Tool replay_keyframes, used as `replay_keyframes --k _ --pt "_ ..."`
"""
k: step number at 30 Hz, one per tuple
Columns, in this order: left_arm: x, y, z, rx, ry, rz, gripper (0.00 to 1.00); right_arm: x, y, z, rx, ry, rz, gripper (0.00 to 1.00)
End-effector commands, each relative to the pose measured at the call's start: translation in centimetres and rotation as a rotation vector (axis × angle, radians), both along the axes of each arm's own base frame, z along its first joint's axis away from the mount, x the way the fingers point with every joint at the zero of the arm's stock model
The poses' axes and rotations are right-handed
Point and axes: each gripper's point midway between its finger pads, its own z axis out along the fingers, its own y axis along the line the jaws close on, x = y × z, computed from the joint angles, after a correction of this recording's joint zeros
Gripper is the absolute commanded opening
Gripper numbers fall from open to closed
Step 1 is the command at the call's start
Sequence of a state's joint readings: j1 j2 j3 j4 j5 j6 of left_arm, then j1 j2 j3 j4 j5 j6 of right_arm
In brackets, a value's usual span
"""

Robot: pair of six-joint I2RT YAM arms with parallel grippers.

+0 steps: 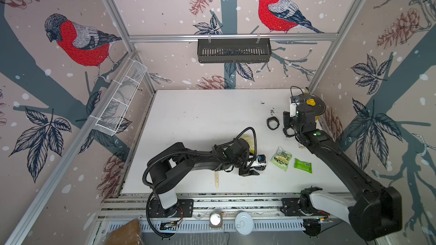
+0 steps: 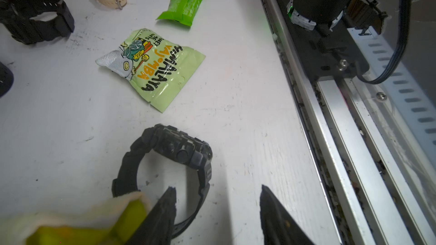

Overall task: Wipe the watch dial
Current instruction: Pick up the watch at the center of the board.

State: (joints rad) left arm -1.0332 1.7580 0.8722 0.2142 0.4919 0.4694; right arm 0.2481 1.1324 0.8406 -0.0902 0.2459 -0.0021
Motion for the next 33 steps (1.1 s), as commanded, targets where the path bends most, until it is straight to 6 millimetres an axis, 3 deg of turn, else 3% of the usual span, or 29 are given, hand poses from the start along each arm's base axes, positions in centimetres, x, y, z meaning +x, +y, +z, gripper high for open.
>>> replay_keyframes --k 1,7,11,15,18,23,26,29,31,33 --pt "-0.2 -0.2 -1.1 0.046 0.019 -0.025 0.57 -0.1 0.2 1.1 0.010 -0.049 0.021 0.54" --pt "0.8 -0.6 -3.2 0.102 0.038 0.028 0.55 -0.2 0.5 1.4 0.023 -0.043 0.036 0.55" --pt "0.7 -0.7 -3.7 0.123 0.065 0.023 0.46 -0.3 0.8 1.8 0.034 -0.050 0.052 0.55" --pt "0.5 -1.0 -2.9 0.080 0.060 0.019 0.29 -0.5 1.1 2.2 0.047 -0.063 0.070 0.55" --pt "0.4 -1.2 -2.5 0.045 0.055 0.007 0.28 -0.7 1.3 2.4 0.060 -0.071 0.082 0.55" --pt "0.6 -1.5 -4.1 0.082 0.077 0.013 0.30 -1.1 1.4 2.8 0.075 -0.085 0.091 0.55" --pt "1.0 -1.8 -4.3 0.083 0.069 0.032 0.34 -1.4 1.4 3.0 0.079 -0.095 0.096 0.55" --pt "1.1 -1.8 -4.4 0.089 0.048 0.034 0.32 -1.7 1.4 3.3 0.080 -0.113 0.100 0.55" --pt "1.1 -1.7 -4.2 0.086 0.044 0.036 0.22 -1.9 1.4 3.4 0.080 -0.123 0.101 0.55" --pt "1.1 -1.7 -3.6 0.068 0.037 0.038 0.02 -2.0 1.4 3.7 0.086 -0.133 0.104 0.55"
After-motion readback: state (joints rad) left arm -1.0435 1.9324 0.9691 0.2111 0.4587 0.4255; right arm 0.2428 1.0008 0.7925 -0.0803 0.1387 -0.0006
